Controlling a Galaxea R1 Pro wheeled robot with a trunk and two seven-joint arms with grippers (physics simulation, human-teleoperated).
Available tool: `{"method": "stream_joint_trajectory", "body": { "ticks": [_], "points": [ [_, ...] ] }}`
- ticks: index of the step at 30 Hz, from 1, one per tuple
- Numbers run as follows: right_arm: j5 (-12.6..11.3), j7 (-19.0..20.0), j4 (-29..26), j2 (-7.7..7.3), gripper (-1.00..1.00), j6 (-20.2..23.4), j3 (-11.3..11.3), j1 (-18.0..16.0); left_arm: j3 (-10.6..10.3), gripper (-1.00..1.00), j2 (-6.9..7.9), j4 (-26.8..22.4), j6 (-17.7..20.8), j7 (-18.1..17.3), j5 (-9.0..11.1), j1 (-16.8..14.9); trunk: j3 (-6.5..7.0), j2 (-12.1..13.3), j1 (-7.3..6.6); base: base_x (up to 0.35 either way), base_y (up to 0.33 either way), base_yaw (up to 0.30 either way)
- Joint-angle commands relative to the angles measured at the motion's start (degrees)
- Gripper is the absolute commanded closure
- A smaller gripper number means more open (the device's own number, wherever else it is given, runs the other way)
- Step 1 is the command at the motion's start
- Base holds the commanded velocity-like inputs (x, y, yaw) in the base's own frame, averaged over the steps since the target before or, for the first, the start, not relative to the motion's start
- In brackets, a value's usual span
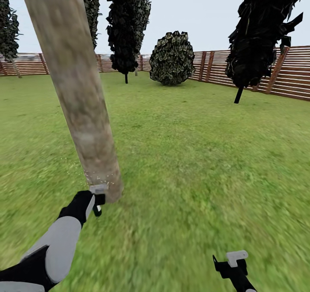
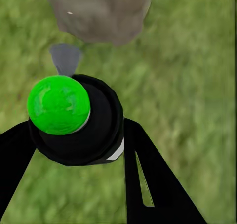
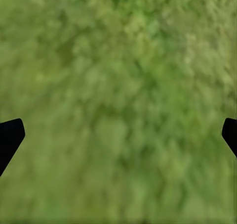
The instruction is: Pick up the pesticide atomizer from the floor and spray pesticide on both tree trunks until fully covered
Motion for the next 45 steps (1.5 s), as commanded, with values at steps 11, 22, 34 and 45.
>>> {"method": "stream_joint_trajectory", "body": {
  "ticks": [11,22,34,45],
  "points": [
    [0.0,0.0,-0.1,-0.09,-1.00,0.0,0.0,0.0,-1.2,1.00,3.52,-0.2,4.1,-0.2,-0.1,-1.0,0.00,0.0,0.00,0.000,0.000,0.000],
    [0.0,0.0,-0.1,-0.09,-1.00,0.0,0.0,0.0,-4.6,1.00,6.29,-0.3,8.0,-0.3,0.0,-4.2,0.00,0.0,0.00,0.000,0.000,0.205],
    [0.0,0.0,0.0,-0.09,-1.00,0.0,0.0,0.0,-7.2,1.00,2.78,-4.3,8.3,-0.1,0.1,-5.0,0.00,0.0,0.00,0.144,-0.127,0.006],
    [0.0,0.0,0.0,-0.09,-1.00,0.0,0.0,0.0,-8.5,1.00,3.79,-9.5,13.0,-0.4,-0.1,-4.3,0.00,0.0,0.00,0.085,-0.005,0.000]
  ]
}}
